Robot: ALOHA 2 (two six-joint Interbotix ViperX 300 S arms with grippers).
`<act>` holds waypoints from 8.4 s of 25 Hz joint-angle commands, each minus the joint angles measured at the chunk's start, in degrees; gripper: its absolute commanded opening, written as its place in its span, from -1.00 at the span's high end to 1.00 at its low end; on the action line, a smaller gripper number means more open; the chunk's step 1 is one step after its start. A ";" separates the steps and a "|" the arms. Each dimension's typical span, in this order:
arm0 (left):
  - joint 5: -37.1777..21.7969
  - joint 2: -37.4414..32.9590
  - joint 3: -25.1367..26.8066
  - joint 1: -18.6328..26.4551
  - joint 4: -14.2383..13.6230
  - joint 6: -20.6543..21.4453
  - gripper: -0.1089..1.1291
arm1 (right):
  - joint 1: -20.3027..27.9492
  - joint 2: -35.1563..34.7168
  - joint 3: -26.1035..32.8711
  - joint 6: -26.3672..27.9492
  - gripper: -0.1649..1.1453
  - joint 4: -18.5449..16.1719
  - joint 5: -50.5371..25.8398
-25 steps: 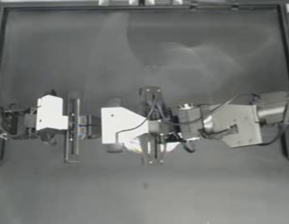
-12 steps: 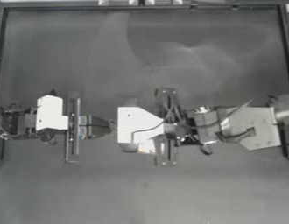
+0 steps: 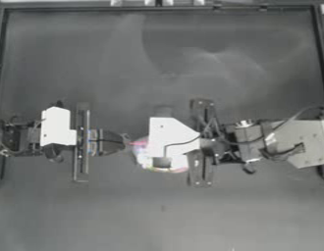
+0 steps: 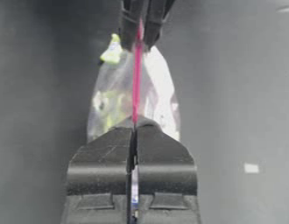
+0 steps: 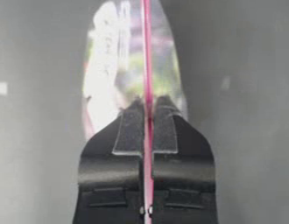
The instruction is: Put candy in bag
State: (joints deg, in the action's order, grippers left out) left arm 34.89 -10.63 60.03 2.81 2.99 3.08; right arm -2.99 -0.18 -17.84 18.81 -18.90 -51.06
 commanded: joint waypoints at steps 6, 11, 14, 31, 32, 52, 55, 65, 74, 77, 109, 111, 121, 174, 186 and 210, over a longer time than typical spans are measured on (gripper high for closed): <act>0.09 -0.97 0.00 0.09 0.18 -0.09 0.76 | 0.09 5.27 -3.34 2.02 0.69 0.09 -0.97; 0.09 -0.53 0.00 0.09 0.26 -0.18 0.76 | 0.09 6.86 -5.27 3.08 0.69 0.09 -0.97; 0.09 -0.44 0.09 0.09 0.26 -0.18 0.76 | 0.09 7.91 -6.94 4.04 0.69 0.09 -0.97; 0.09 -0.26 0.09 0.09 0.35 -0.18 0.76 | 0.09 13.36 -13.89 8.61 0.69 0.26 -0.97; 0.09 -0.26 0.09 0.09 0.35 -0.18 0.76 | 0.09 13.62 -14.24 8.88 0.69 0.35 -0.97; 0.09 -0.09 0.00 0.18 0.35 -0.18 0.76 | -2.02 18.11 -18.90 13.45 0.69 0.18 -2.55; 0.09 -0.09 0.09 0.18 0.35 -0.18 0.76 | -2.11 18.11 -19.16 13.45 0.69 0.09 -2.55; 0.09 -0.09 0.09 0.18 0.44 -0.18 0.76 | -2.37 18.11 -20.04 13.54 0.69 0.26 -2.64; 0.00 0.79 -0.44 0.26 0.44 -0.18 0.76 | -2.64 18.02 -18.81 13.62 0.70 0.18 0.70; 0.00 1.23 -0.88 0.18 0.44 -0.18 0.76 | -2.72 17.84 -17.75 13.45 0.69 0.09 2.46; 0.09 8.53 -5.71 0.26 0.00 0.35 0.76 | -2.72 8.70 -14.15 13.54 0.69 -5.19 7.73; 0.00 9.05 -5.80 0.26 0.00 0.35 0.76 | -2.72 8.17 -14.41 13.71 0.69 -5.45 7.73; 0.09 11.07 -6.06 0.18 0.00 0.53 0.76 | -2.55 6.59 -16.26 15.64 0.69 -6.77 9.05; 0.09 16.17 -8.53 1.85 0.26 4.75 0.76 | -1.76 10.02 -19.34 23.82 -0.79 -10.81 15.73; 0.00 16.17 -8.53 1.76 0.18 4.75 0.76 | 2.72 19.07 -23.38 12.04 -0.79 0.79 8.88; 0.09 16.70 -8.79 1.76 0.18 4.75 0.76 | 10.20 13.18 -29.36 3.34 -0.78 6.59 10.55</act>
State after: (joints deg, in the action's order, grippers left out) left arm 34.72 7.03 52.12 4.66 3.16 7.82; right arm 7.03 12.66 -47.64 22.06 -12.13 -40.87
